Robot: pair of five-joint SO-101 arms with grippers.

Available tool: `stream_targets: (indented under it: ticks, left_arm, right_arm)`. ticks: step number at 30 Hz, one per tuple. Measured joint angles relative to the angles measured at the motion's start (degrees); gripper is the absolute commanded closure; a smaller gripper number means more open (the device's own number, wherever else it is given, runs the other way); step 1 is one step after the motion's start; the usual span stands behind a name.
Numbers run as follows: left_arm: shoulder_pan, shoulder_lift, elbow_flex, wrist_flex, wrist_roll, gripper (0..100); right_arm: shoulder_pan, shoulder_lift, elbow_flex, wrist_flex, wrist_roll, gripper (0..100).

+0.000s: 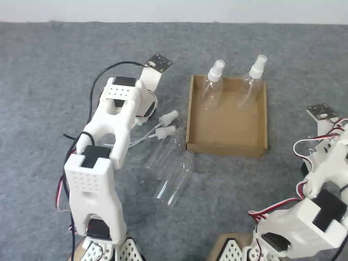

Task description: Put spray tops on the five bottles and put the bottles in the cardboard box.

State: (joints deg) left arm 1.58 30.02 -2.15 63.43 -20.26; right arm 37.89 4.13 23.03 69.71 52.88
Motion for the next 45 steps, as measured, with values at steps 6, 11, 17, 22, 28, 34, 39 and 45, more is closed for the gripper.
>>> stream_targets:
  ticks: [6, 11, 17, 22, 28, 34, 39, 45]
  left_arm:
    - [0.18, -0.09, 0.00, 0.00, 0.00, 99]
    - [0.18, -5.45, 0.18, 4.22, 0.00, 99]
    - [-1.85, -19.96, 0.79, 11.78, 3.69, 99]
    - [-3.52, -33.76, 9.05, 12.92, 6.77, 99]
    - [-3.43, -50.29, 22.42, 8.26, 8.18, 99]
    - [-4.13, -57.93, 29.45, 5.54, 8.26, 99]
    - [-11.43, -53.63, 28.84, 2.64, 8.26, 93]
    - [-17.93, -34.02, 21.45, 2.81, 8.53, 86]
  right_arm:
    - [0.00, 0.00, 0.00, 0.00, 0.00, 70.8]
    - [0.00, 0.00, 0.00, 0.00, 0.00, 70.7]
    - [0.00, 0.00, 0.00, 0.00, 0.00, 70.6]
    - [-0.09, -4.04, 0.00, 0.18, -1.93, 70.6]
    - [-2.64, -9.14, 0.00, 3.16, -2.29, 70.6]
    - [-3.34, -9.32, 0.00, 3.96, -2.55, 70.6]
    - [-3.34, -9.32, -1.93, 5.54, -2.55, 70.6]
    - [-3.34, -9.32, -2.20, 6.42, -2.55, 70.6]
